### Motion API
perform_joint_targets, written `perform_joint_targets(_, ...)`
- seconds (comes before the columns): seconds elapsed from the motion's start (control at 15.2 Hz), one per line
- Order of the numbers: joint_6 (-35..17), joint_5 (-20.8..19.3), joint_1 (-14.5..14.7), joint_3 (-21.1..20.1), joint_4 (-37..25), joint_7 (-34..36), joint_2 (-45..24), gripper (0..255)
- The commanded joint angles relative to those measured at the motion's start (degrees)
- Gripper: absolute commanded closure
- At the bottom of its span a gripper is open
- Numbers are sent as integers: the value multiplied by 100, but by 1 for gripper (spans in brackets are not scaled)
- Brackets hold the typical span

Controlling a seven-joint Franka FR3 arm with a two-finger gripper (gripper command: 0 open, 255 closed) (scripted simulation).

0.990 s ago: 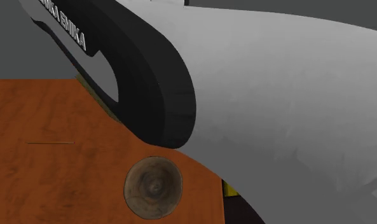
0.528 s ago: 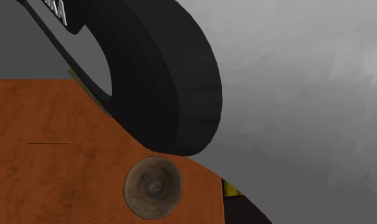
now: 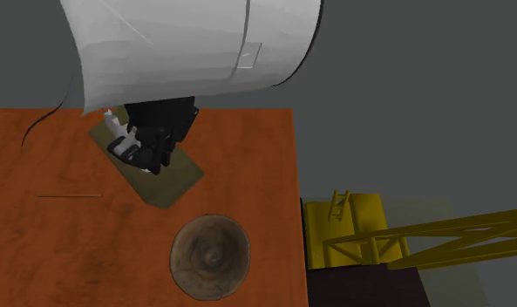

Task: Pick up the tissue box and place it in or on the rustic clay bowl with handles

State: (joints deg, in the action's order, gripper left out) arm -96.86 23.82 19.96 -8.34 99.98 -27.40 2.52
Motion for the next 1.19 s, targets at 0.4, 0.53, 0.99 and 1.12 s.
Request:
perform_joint_targets(0.4,178,256,71,-18,1591,92,1808,255)
perform_joint_targets(0.53,276,314,107,-25,1905,156,2241,255)
perform_joint_targets(0.99,165,421,162,-71,2601,147,2837,255)
perform_joint_targets(1.12,30,440,165,-88,2763,93,2855,255)
